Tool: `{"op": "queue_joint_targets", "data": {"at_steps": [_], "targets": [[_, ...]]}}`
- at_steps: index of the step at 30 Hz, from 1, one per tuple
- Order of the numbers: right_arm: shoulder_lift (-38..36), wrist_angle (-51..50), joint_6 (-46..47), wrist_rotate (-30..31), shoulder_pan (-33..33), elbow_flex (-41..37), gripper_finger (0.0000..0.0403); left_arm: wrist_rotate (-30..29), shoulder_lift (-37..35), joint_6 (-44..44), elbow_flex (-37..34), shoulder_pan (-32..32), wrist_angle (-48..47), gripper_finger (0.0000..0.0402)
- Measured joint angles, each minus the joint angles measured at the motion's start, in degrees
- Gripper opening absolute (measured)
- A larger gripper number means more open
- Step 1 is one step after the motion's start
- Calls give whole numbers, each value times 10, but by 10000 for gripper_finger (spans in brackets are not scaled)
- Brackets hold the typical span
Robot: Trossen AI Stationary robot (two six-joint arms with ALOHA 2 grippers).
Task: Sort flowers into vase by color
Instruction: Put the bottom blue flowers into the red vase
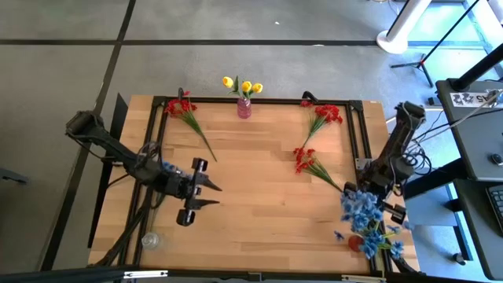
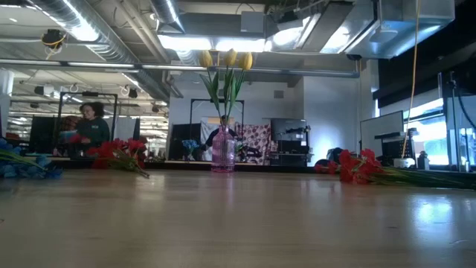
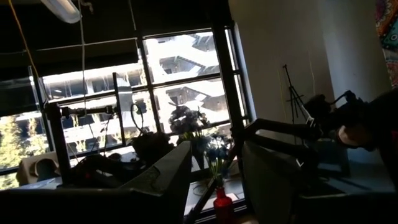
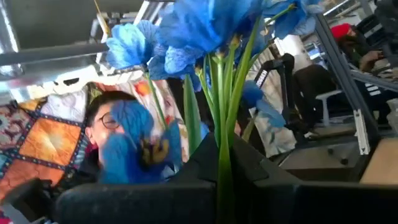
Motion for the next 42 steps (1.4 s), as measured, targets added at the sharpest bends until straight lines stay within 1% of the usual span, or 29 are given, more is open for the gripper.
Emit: {"op": "queue_joint_targets", "data": {"at_steps": [4, 11, 13, 17, 22, 25, 28, 31, 34, 37, 42], "targets": [[0, 13, -35, 29, 33, 0, 9, 0, 0, -19, 0, 14, -5, 140], [0, 100, -111, 33, 70, 0, 9, 0, 0, -34, 0, 24, -4, 140], [3, 96, -111, 33, 73, 0, 9, 0, 0, -34, 0, 24, -4, 140], [37, 100, -110, 33, 71, 0, 9, 0, 0, -34, 0, 24, -4, 140], [87, 182, -111, 13, 71, 0, 9, 0, 0, -34, 0, 24, 3, 140], [105, 187, -90, 13, 71, 0, 9, 0, 0, -34, 0, 24, 2, 140], [118, 185, -68, 13, 71, 0, 9, 0, 0, -34, 0, 24, 2, 140], [131, 217, -68, 14, 71, 0, 9, 0, 0, -36, 0, 24, 3, 140], [142, 247, -79, 19, 71, 0, 9, 0, 0, -50, 0, 24, 2, 140], [142, 249, -81, 34, 71, 0, 13, 0, 0, -57, 0, 24, 1, 140], [142, 254, -97, 34, 71, 9, 8, 0, 0, -59, 0, 24, 2, 140]]}}
